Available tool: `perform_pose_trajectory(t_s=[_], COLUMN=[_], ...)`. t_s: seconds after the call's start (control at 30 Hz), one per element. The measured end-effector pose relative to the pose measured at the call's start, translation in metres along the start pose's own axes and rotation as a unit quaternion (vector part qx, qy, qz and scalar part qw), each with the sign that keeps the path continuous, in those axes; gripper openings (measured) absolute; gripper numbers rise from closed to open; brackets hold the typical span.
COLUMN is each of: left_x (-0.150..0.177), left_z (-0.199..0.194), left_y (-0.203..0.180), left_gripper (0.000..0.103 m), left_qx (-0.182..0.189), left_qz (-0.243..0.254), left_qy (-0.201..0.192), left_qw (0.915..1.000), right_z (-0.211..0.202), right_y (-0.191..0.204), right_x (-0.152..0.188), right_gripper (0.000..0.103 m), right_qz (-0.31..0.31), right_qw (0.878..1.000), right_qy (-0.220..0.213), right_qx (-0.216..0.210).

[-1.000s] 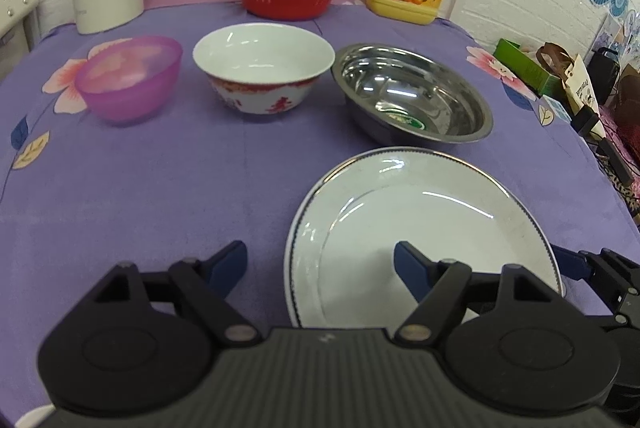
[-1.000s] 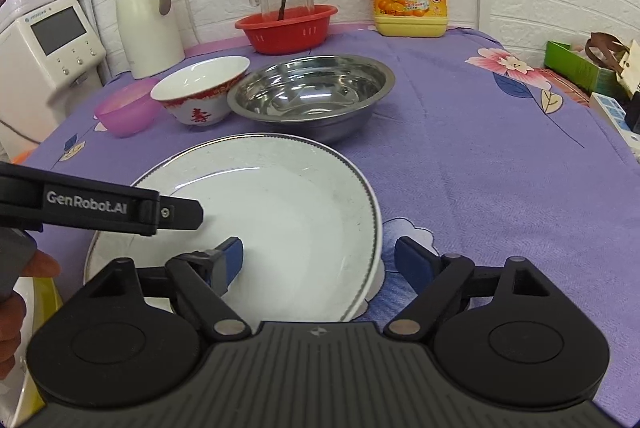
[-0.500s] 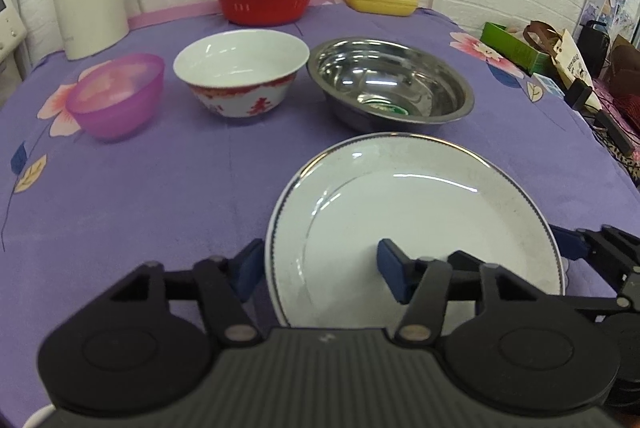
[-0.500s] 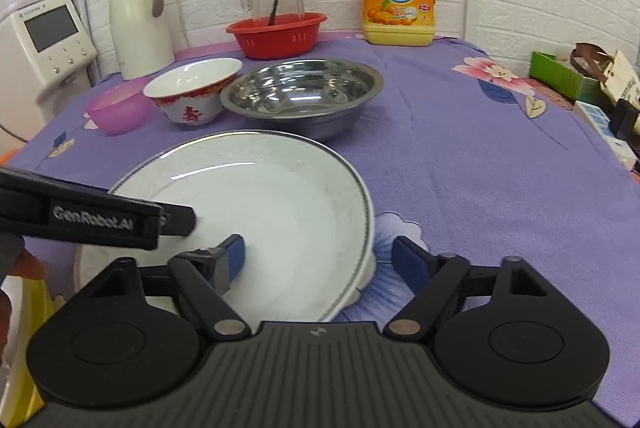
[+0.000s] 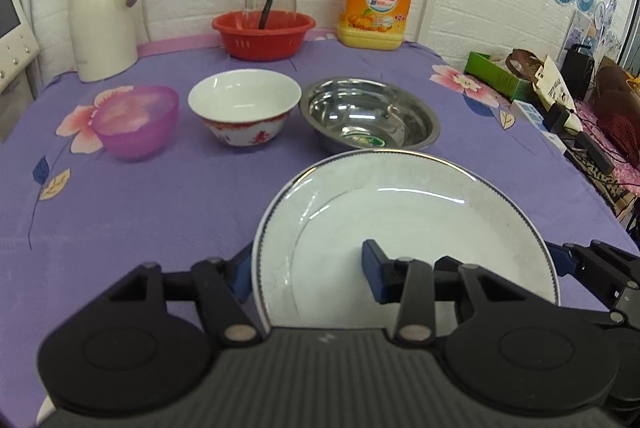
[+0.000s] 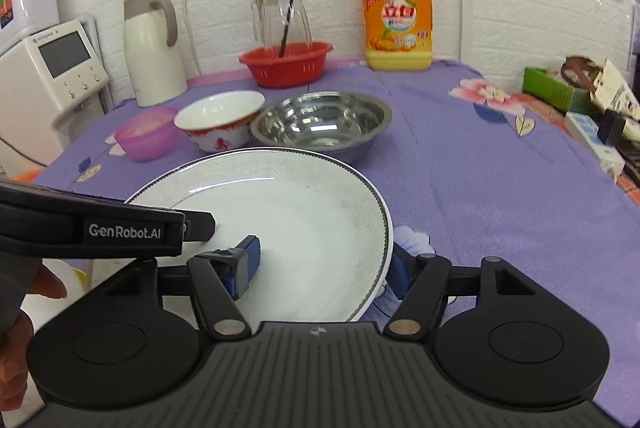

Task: Organize plates and bowls

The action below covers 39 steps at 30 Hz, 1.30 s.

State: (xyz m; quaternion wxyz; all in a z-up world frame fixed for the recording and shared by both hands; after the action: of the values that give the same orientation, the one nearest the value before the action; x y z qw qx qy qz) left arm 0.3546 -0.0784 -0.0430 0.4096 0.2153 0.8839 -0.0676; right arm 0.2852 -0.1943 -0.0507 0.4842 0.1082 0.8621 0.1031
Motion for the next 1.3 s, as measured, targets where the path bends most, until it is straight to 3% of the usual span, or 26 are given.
perform_pose_trajectory(t_s=[0.27,0.47,0.6,0.8,0.93,1.13,1.23,1.27,1.3], left_x=[0.033,0.083,0.113,0.132,0.138,0.14,0.141,0.141,0.14], left_z=[-0.064,-0.103,-0.119,-0.124,-0.117,-0.115,-0.116,-0.118,-0.121], left_y=[0.036,0.072,0.086,0.083,0.083,0.078,0.078,0.078,0.078], left_gripper=[0.042,0.042,0.042,0.041,0.042,0.042,0.059,0.079,0.085], left_qx=[-0.028,-0.085,-0.101,-0.097,-0.07,-0.076,-0.074,-0.072,-0.062], left_qz=[-0.034,-0.056,-0.068,-0.066,-0.079,-0.07,-0.068,-0.072,-0.078], left_qy=[-0.027,-0.02,-0.012,-0.018,-0.014,-0.016,-0.016,-0.018,-0.023], left_qw=[0.9987,0.9946,0.9925,0.993,0.9943,0.9946,0.9948,0.9947,0.9947], right_z=[-0.034,-0.038,-0.041,-0.047,-0.042,-0.041,-0.041,-0.041,-0.042], right_y=[0.053,0.101,0.121,0.123,0.117,0.114,0.112,0.111,0.11], right_x=[0.015,0.048,0.071,0.084,0.087,0.091,0.091,0.09,0.09], right_gripper=[0.103,0.103,0.103,0.103,0.103,0.103,0.103,0.103,0.103], right_qz=[-0.028,-0.058,-0.077,-0.093,-0.089,-0.084,-0.084,-0.083,-0.081], right_qw=[0.998,0.994,0.991,0.99,0.991,0.99,0.989,0.989,0.989], right_qy=[-0.022,0.006,0.027,0.031,0.041,0.048,0.05,0.05,0.048], right_qx=[-0.045,-0.094,-0.108,-0.103,-0.094,-0.103,-0.111,-0.113,-0.11])
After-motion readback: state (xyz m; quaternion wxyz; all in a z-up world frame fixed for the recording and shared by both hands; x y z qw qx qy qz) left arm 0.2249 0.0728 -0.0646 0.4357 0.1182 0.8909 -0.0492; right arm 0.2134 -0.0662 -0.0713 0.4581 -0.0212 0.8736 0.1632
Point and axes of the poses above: each gripper's, at about its wrist camera, not at the fingertips, and z roughly the way its jaws point, y to its left, x to its underside, the point moved 5 cm from there along z, roughly the way its jaws point, and after that the axes turned 13 degrees about z, right-handed, at the moved point
